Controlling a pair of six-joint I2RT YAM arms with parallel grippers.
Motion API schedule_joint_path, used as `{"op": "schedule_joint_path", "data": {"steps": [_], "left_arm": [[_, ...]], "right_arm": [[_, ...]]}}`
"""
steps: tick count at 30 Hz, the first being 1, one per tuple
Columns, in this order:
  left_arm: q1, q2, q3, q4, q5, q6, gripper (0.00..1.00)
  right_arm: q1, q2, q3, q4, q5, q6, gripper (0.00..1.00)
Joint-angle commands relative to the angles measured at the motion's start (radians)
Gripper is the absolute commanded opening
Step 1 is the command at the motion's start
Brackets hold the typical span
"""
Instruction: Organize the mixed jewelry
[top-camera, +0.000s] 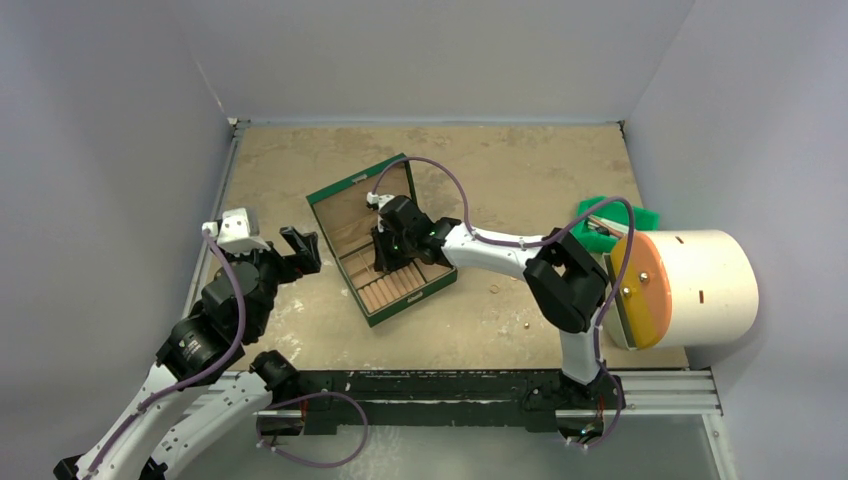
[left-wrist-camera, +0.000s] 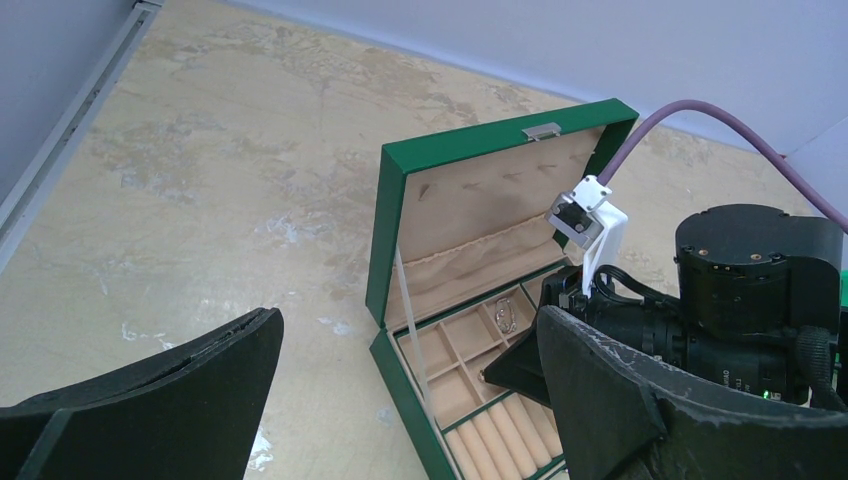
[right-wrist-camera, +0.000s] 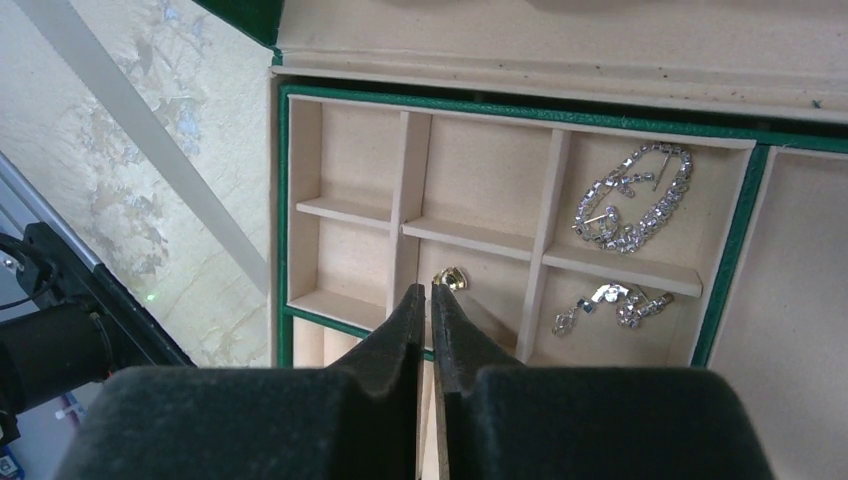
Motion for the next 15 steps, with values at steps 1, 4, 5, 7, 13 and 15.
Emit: {"op": "schedule_joint_path", "data": {"steps": [1, 4, 5, 7, 13, 15], "left_arm": [[0.005, -0.006, 0.034, 0.032, 0.002, 0.002, 0.99], [0.005, -0.005, 0.034, 0.032, 0.004, 0.002, 0.99], [0.005, -0.005, 0.033, 0.032, 0.003, 0.002, 0.99], [0.005, -0.004, 0.034, 0.032, 0.003, 0.002, 0.99], [0.005, -0.003, 0.034, 0.03, 0.002, 0.002, 0.99], [0.006, -0.002, 0.034, 0.03, 0.002, 0.002, 0.98]], "right_arm": [[0.006, -0.013, 0.048, 0.009, 0.009, 0.005, 0.1], [0.008, -0.033, 0.038, 0.008, 0.018, 0.01, 0.14], [0.008, -0.045, 0.031, 0.008, 0.023, 0.01, 0.14], [0.008, -0.073, 0.015, 0.009, 0.04, 0.013, 0.16], [0.007, -0.188, -0.059, -0.002, 0.119, 0.017, 0.19], [0.008, -0.234, -0.09, -0.019, 0.173, 0.019, 0.2]]}}
